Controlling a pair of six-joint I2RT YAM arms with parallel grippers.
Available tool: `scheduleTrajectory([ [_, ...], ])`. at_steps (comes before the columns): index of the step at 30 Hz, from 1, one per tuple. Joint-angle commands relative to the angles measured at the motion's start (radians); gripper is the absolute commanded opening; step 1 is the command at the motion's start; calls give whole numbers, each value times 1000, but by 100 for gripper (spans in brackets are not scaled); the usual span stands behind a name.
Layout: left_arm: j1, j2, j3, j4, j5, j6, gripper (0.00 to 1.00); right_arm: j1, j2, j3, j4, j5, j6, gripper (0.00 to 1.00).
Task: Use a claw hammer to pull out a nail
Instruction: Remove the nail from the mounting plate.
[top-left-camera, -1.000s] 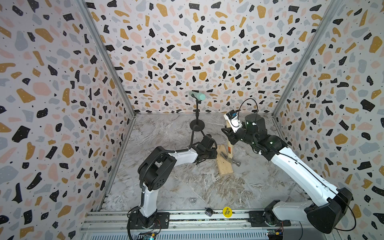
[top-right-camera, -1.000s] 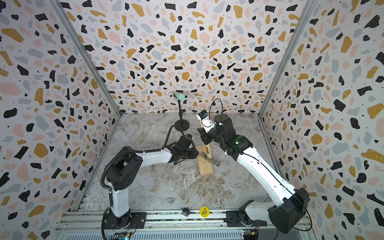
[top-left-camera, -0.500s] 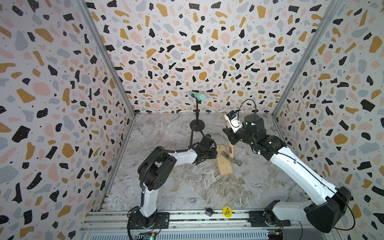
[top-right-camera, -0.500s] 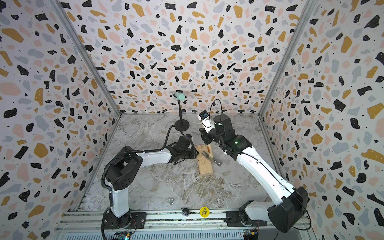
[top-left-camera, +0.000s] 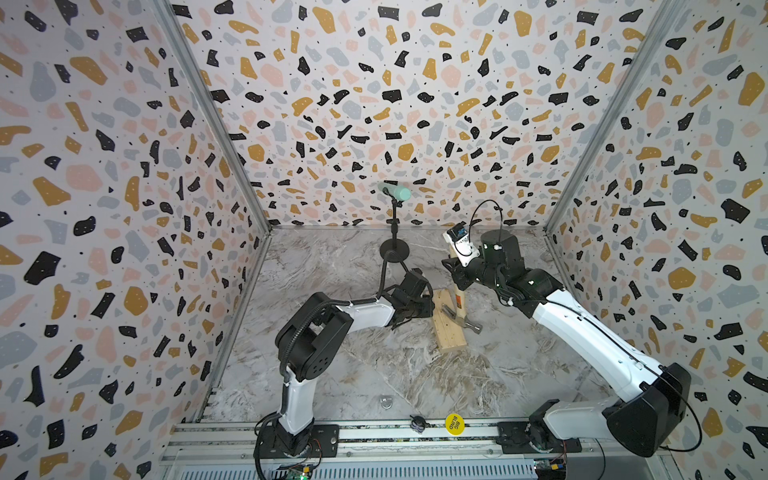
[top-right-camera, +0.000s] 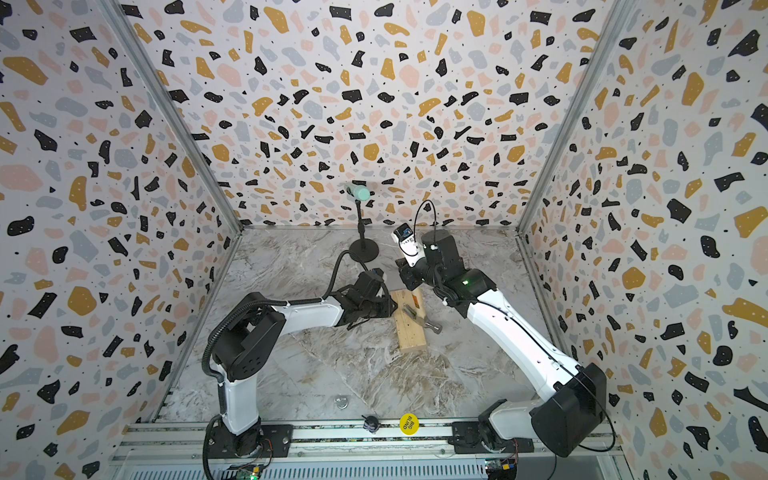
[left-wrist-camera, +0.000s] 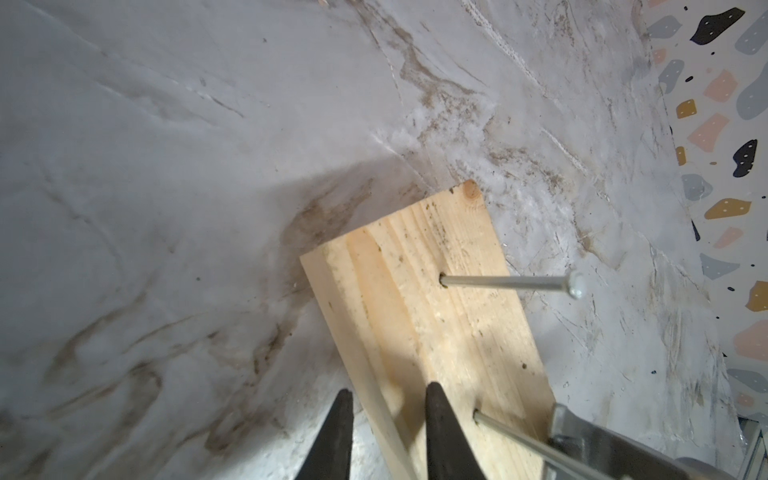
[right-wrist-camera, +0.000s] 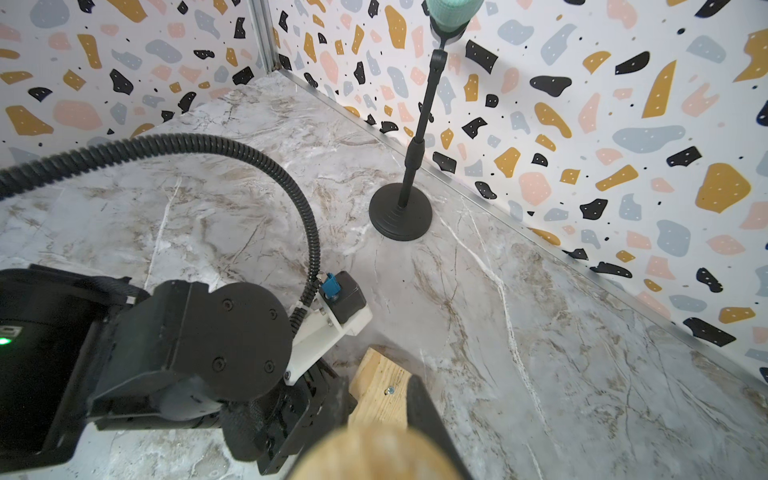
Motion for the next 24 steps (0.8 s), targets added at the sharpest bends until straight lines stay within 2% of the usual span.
scheduleTrajectory([
  [1, 4, 11, -26, -16, 6, 8, 26, 2, -12, 36, 81, -12, -24, 0],
  [24, 6, 4, -48, -9, 10, -1, 25, -6, 27, 71, 138, -30, -41, 0],
])
